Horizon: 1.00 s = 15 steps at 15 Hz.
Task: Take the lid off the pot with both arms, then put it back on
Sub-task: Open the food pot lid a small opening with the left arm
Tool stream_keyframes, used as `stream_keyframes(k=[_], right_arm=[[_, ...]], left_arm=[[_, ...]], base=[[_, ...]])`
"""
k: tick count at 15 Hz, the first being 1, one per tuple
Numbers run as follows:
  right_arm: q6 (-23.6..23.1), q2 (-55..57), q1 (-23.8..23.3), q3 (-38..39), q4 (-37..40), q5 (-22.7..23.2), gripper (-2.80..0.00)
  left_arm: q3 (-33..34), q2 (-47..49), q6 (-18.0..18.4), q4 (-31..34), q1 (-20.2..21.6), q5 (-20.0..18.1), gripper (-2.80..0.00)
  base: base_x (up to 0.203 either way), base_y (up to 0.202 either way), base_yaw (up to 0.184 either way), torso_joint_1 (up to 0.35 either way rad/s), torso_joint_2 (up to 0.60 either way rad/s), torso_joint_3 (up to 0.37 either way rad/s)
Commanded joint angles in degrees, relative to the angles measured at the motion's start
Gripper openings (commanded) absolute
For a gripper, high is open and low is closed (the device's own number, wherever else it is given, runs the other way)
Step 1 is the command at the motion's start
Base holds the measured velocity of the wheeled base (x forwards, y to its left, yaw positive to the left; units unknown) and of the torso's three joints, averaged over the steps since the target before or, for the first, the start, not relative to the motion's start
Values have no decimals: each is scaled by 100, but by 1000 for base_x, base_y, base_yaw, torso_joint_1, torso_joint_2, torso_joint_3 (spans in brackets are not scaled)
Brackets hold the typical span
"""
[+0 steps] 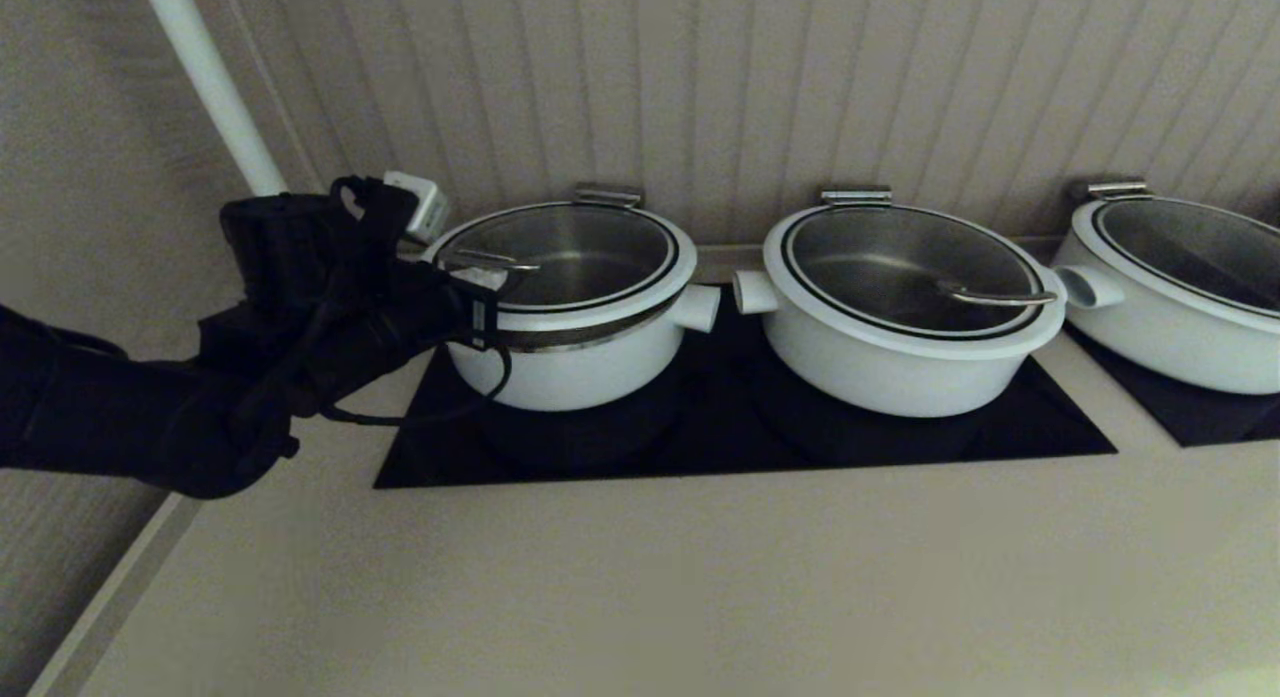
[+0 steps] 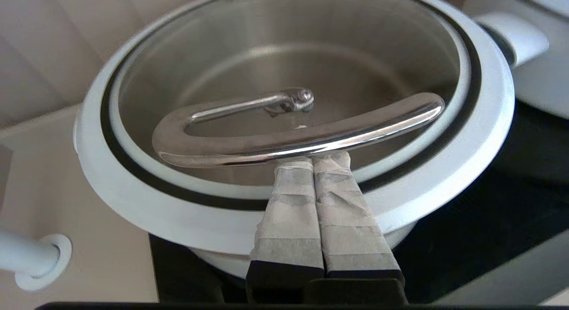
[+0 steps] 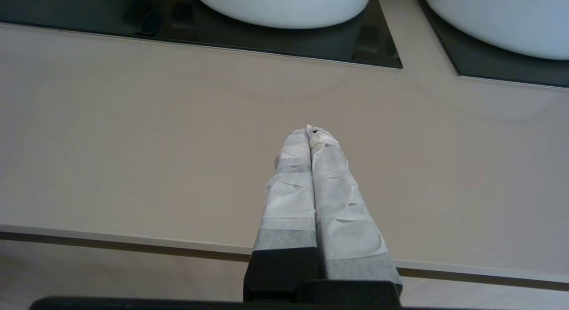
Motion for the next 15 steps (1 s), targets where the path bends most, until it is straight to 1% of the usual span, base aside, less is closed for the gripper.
stream_keyframes(k=[1, 4, 6, 7, 10, 13, 15], right_arm=[[-5, 0, 7, 0, -4, 6, -280], [-17, 2, 7, -26, -11, 20, -280], [-18, 130, 6, -297, 45, 180, -280], [-15, 271, 6, -413, 51, 281, -280], [-9, 1036, 26, -837, -30, 365, -280], [-38, 2136, 276, -1193, -632, 536, -280], [-175, 2963, 426, -1327, -1257, 834, -280]], left_arm=[[-55, -50, 5, -34, -2, -4, -280], [-63, -56, 1, -43, -2, -4, -280], [-72, -51, -3, -43, -2, -4, -280], [-72, -51, -3, -52, -2, -4, -280], [-72, -63, -12, -60, -2, -12, -280], [-72, -95, -22, -60, -2, -12, -280], [-110, -93, -39, -60, -2, -12, -280]], base=[[0, 0, 0, 0, 0, 0], [0, 0, 0, 0, 0, 0], [0, 0, 0, 0, 0, 0], [0, 0, 0, 0, 0, 0], [0, 0, 0, 0, 0, 0], [0, 0, 0, 0, 0, 0], [0, 0, 0, 0, 0, 0]])
